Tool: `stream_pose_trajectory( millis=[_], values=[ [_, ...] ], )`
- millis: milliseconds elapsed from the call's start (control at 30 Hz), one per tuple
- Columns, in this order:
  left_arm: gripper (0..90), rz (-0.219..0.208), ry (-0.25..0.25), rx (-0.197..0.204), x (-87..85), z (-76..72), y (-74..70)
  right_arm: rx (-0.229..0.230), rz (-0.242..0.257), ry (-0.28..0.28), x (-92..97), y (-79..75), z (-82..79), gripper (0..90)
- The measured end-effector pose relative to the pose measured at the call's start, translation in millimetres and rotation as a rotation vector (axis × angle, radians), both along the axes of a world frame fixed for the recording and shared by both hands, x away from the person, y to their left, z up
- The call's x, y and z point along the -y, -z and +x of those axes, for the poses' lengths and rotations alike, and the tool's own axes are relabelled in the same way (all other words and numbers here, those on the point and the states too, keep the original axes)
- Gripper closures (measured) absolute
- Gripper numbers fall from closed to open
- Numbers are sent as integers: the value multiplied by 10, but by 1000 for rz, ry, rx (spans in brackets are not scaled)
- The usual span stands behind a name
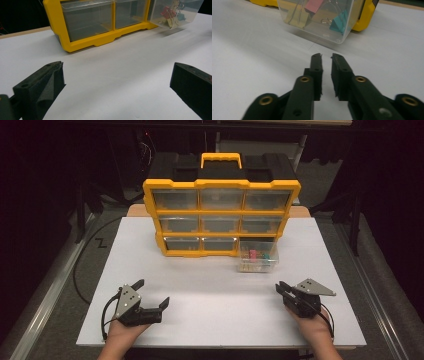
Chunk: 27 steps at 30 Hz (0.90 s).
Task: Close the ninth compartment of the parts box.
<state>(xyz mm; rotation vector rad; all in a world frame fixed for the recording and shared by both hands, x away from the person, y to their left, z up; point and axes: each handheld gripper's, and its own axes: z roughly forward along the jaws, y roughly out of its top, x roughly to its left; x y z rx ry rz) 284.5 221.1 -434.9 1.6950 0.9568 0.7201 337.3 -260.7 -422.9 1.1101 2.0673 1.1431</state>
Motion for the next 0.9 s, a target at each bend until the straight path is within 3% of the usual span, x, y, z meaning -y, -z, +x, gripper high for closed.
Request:
stream_pose_trajectory(
  millis=[67,467,900],
  values=[
    [2,1,2,0,1,1,-1,14,-1,1,3,-13,-6,900],
    [2,6,9,2,0,3,-5,28,38,-52,19,-29,-16,900],
    [2,17,23,4,23,7,1,32,59,-34,-102,-15,67,900]
  ],
)
